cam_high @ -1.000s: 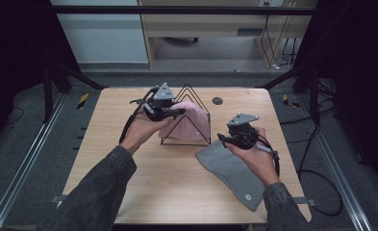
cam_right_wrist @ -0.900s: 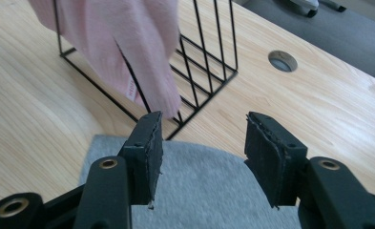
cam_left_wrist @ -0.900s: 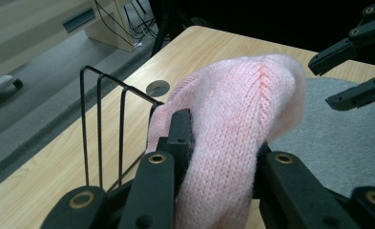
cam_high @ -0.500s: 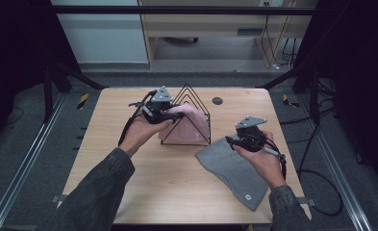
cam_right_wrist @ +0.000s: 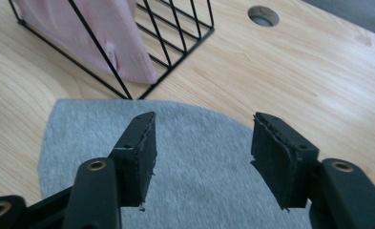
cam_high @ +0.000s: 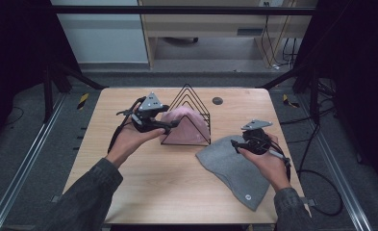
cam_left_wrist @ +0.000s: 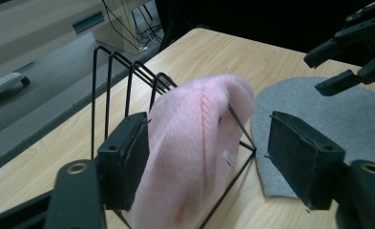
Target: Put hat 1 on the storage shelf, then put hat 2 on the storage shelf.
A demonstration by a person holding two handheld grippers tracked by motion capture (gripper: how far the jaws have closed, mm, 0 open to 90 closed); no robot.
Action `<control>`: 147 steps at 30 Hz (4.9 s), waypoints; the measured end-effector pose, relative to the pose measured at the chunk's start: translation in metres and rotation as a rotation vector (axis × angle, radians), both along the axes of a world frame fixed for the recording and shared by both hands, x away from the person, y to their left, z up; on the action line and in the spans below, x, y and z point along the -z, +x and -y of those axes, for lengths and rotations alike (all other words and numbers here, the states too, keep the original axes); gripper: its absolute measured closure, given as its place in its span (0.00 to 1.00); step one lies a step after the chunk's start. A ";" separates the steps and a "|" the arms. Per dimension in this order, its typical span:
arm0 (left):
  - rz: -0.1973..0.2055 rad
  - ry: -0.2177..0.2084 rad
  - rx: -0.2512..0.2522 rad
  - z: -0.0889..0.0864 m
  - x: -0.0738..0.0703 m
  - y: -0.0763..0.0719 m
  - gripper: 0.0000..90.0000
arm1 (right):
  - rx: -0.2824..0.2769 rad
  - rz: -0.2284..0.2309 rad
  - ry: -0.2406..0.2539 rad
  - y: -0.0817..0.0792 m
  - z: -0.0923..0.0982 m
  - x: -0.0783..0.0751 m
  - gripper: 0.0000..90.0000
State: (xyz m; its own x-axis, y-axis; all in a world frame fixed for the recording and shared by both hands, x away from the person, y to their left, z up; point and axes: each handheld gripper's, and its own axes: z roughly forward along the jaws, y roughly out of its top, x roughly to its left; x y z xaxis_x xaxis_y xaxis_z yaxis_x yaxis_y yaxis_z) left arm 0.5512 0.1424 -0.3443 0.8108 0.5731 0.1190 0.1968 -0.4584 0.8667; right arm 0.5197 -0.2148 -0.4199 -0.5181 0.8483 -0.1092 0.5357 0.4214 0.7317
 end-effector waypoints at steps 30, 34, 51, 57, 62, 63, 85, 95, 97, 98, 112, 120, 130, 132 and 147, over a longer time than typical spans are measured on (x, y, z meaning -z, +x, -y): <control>-0.147 0.227 -0.197 -0.107 0.109 -0.103 0.10 | 0.256 -0.172 0.056 0.008 0.093 0.040 0.52; -0.155 0.238 -0.206 -0.108 0.111 -0.101 0.10 | 0.275 -0.204 0.069 0.015 0.099 0.051 0.54; -0.157 0.266 -0.186 -0.105 0.114 -0.100 0.11 | 0.244 -0.243 0.038 0.017 0.086 0.065 0.60; -0.161 0.273 -0.182 -0.104 0.115 -0.100 0.11 | 0.213 -0.260 0.058 0.017 0.085 0.064 0.79; -0.166 0.279 -0.180 -0.103 0.116 -0.099 0.11 | 0.147 -0.226 0.054 0.011 0.075 0.058 0.95; -0.166 0.279 -0.182 -0.104 0.116 -0.099 0.11 | 0.131 -0.209 0.058 0.008 0.072 0.053 0.95; -0.196 0.281 -0.135 -0.099 0.118 -0.099 0.10 | -0.172 0.113 0.094 -0.055 0.011 -0.092 0.95; -0.182 0.205 -0.124 -0.095 0.109 -0.104 0.08 | -0.254 0.183 0.114 -0.066 -0.004 -0.127 0.96; -0.176 0.196 -0.118 -0.092 0.105 -0.104 0.08 | -0.262 0.191 0.117 -0.068 -0.006 -0.132 0.96; -0.168 0.201 -0.113 -0.091 0.101 -0.104 0.08 | -0.265 0.194 0.118 -0.069 -0.007 -0.134 0.96; -0.104 0.176 -0.055 -0.068 0.048 -0.097 0.12 | -0.330 0.241 0.144 -0.063 -0.033 -0.180 0.96; -0.069 0.178 -0.008 -0.055 0.012 -0.087 0.16 | -0.388 0.246 0.130 -0.059 -0.062 -0.193 0.95; -0.091 0.211 0.067 -0.046 -0.013 -0.070 0.20 | -0.466 0.227 0.146 -0.063 -0.094 -0.191 0.95; -0.098 0.202 0.074 -0.045 -0.015 -0.068 0.21 | -0.482 0.224 0.148 -0.064 -0.101 -0.189 0.95; -0.104 0.199 0.132 -0.037 -0.009 -0.059 0.23 | -0.583 0.172 0.136 -0.074 -0.140 -0.165 0.95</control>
State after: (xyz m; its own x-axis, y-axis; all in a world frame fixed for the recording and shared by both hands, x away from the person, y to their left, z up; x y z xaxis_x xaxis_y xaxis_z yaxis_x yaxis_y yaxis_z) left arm 0.4922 0.1793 -0.3350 0.8907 0.4353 0.1309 0.2075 -0.6456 0.7350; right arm 0.4459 -0.0748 -0.2551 -0.8850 0.4431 -0.1432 0.1150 0.5060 0.8548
